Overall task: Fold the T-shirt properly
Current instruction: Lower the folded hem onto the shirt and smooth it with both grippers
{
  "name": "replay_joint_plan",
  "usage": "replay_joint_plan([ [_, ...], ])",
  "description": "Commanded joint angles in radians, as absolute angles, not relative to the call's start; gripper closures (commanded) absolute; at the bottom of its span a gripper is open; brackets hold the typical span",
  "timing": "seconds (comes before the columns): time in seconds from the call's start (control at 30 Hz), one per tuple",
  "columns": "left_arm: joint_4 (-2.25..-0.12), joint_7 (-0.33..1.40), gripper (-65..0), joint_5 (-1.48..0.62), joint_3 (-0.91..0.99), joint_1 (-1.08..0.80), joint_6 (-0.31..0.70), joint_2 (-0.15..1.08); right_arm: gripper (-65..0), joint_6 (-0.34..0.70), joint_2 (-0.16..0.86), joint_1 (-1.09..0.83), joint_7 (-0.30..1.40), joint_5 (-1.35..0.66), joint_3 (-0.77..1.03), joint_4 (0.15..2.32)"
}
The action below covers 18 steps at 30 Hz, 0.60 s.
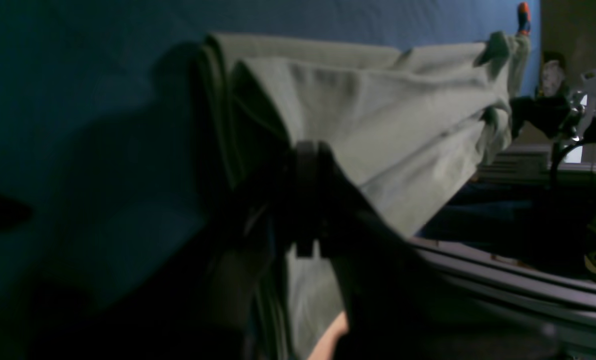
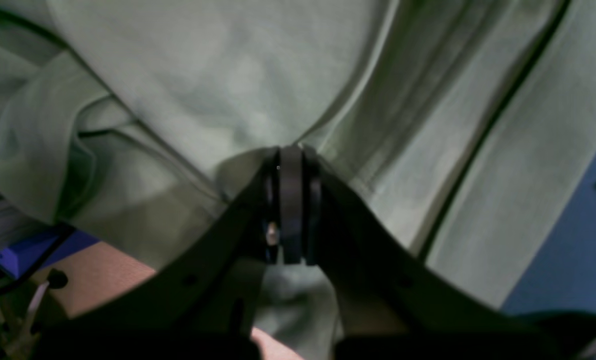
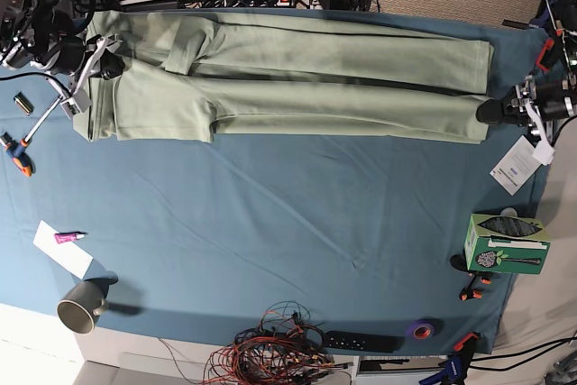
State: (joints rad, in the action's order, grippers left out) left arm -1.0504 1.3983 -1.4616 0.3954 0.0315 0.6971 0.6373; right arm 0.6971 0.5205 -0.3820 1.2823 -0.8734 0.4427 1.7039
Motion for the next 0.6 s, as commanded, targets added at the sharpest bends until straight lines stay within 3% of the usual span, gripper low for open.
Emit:
replay_joint_plan([
  [0.0,-1.066,1.396,0.0,-1.484,0.402,0.032,0.698,0.665,0.0,0.698,0.54,-0.383,1.276,-0.884,0.454,1.721],
  [0.4,-1.066,1.396,0.0,-1.484,0.402,-0.002,0.698,0.665,0.0,0.698,0.54,-0.382,1.271,-0.881,0.453,1.721],
  [0.47,-1.066,1.396,-8.3,-1.484,0.402,-0.002,0.698,0.665,0.0,0.698,0.54,-0.382,1.271,-0.878,0.453,1.721],
  [0.5,-1.066,1.396,-13.6,-1.484,0.402,-0.002,0.698,0.665,-3.9,0.698,0.54,-0.382,1.271,-0.878,0.453,1.721],
  [0.57,-1.066,1.396,-21.0,-1.484,0.402,-0.002,0.698,0.665,-18.5,0.698,0.54,-0.382,1.264,-0.878,0.453,1.721],
])
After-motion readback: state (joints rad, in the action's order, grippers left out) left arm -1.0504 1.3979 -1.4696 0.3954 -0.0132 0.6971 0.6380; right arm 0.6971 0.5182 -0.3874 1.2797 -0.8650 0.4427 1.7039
